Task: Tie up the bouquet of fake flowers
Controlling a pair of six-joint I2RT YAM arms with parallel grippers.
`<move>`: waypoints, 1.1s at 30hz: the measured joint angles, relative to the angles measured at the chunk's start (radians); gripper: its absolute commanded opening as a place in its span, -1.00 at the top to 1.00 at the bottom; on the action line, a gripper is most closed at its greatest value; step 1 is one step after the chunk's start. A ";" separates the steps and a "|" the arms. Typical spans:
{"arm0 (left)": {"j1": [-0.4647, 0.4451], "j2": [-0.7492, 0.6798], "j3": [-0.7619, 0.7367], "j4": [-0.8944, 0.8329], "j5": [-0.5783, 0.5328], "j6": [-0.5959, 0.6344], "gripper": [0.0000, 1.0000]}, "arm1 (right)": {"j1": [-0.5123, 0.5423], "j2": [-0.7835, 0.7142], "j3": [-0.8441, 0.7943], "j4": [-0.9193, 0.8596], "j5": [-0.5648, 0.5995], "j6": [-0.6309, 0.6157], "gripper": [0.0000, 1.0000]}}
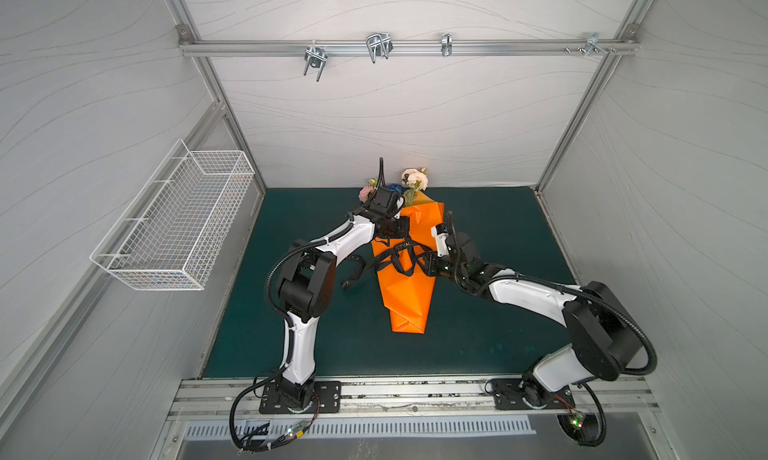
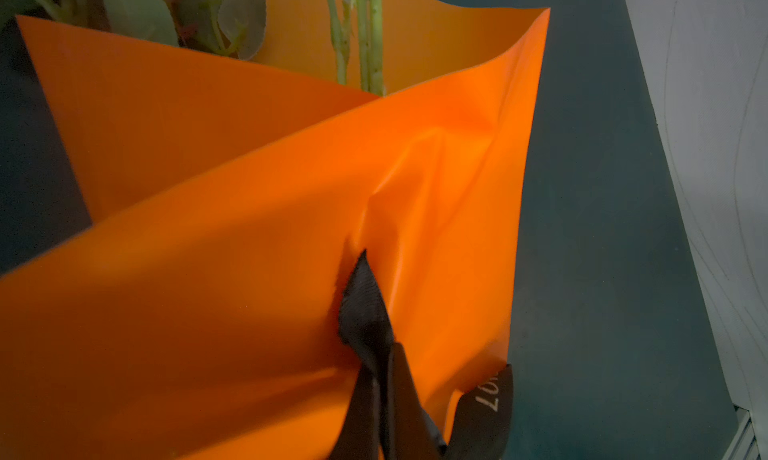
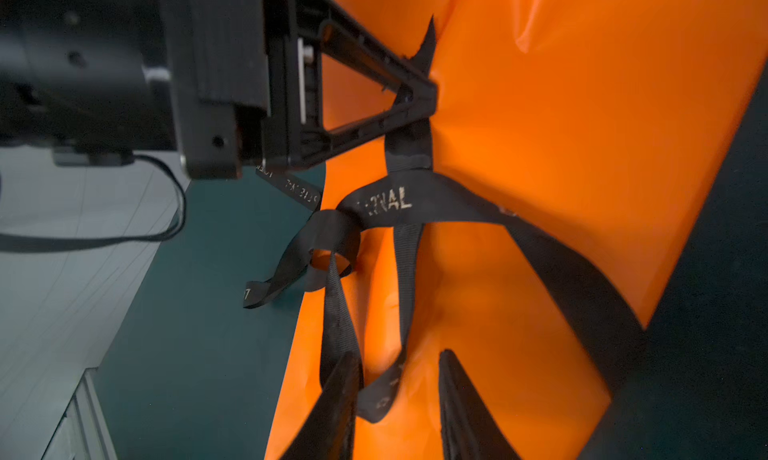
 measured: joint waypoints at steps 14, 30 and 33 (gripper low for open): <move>0.000 0.028 -0.014 0.024 0.026 -0.022 0.79 | -0.147 0.267 0.284 -0.078 -0.197 -0.067 0.48; 0.000 0.045 -0.005 0.035 0.048 -0.027 1.00 | -0.154 0.365 0.266 0.019 -0.363 -0.077 0.13; 0.000 0.045 0.001 0.054 0.080 -0.027 1.00 | -0.154 0.370 0.266 0.033 -0.365 -0.082 0.13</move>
